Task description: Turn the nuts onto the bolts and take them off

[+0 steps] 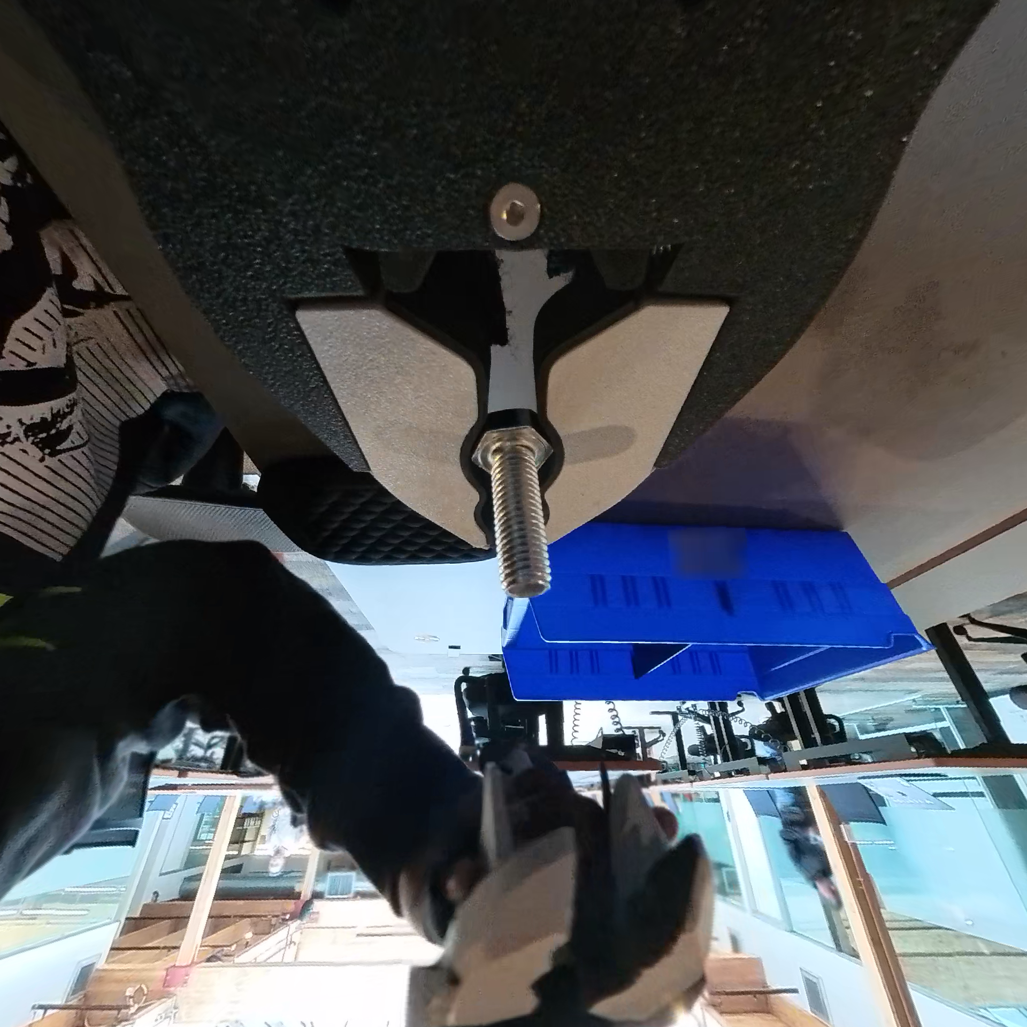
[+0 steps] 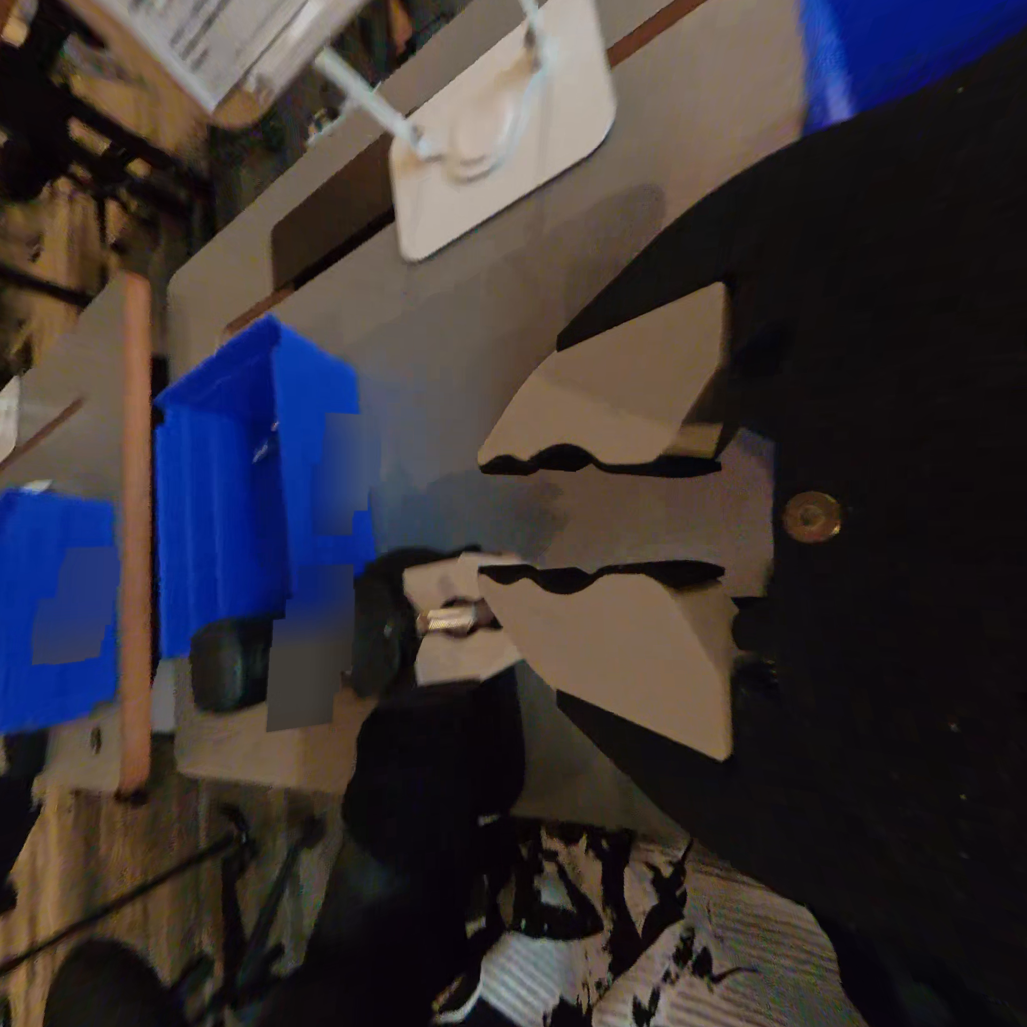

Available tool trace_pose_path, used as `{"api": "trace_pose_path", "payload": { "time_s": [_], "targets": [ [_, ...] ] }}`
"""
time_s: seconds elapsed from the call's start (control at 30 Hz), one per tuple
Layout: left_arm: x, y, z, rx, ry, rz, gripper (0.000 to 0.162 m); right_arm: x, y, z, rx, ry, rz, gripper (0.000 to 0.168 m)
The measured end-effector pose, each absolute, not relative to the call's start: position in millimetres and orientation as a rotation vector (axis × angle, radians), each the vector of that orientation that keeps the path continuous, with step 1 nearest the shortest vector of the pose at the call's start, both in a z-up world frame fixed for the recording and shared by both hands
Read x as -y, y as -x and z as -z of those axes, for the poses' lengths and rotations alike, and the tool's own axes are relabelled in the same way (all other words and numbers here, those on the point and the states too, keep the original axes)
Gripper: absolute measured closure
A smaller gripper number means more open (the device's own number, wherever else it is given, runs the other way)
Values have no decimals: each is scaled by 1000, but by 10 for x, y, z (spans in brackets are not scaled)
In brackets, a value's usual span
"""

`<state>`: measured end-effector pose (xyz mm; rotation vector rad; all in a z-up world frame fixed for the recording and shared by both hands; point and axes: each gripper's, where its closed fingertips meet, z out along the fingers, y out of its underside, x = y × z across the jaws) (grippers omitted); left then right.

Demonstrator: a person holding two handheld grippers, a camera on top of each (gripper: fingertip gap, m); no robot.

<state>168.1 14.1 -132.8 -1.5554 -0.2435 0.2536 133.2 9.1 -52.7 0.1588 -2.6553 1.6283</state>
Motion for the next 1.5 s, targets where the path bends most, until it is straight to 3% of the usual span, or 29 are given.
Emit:
{"api": "trace_pose_path", "payload": {
  "time_s": [0.37, 0.87, 0.9, 0.97, 1.03, 1.3, 1.5],
  "targets": [
    [-160, -1702, 1331, 230, 1560, -245, 150, 473, -1844, 984, 2778, -312, -1632, 145],
    [-169, -1725, 1312, 224, 1541, -210, 149, 483, -1867, 1024, 2781, -397, -1583, 160],
    [-168, -1713, 1312, 234, 1539, -206, 144, 480, -1867, 1013, 2778, -396, -1589, 160],
    [-174, -1676, 1320, 260, 1543, -211, 110, 472, -1832, 961, 2747, -379, -1607, 160],
    [-183, -1634, 1356, 288, 1565, -230, 96, 434, -1778, 903, 2722, -351, -1608, 160],
    [-136, -1594, 1328, 304, 1551, -273, 99, -116, -1324, 690, 2612, -64, -1532, 160],
    [-129, -1602, 1310, 300, 1543, -276, 105, -927, -758, 923, 2573, 380, -1276, 160]
  ]
}}
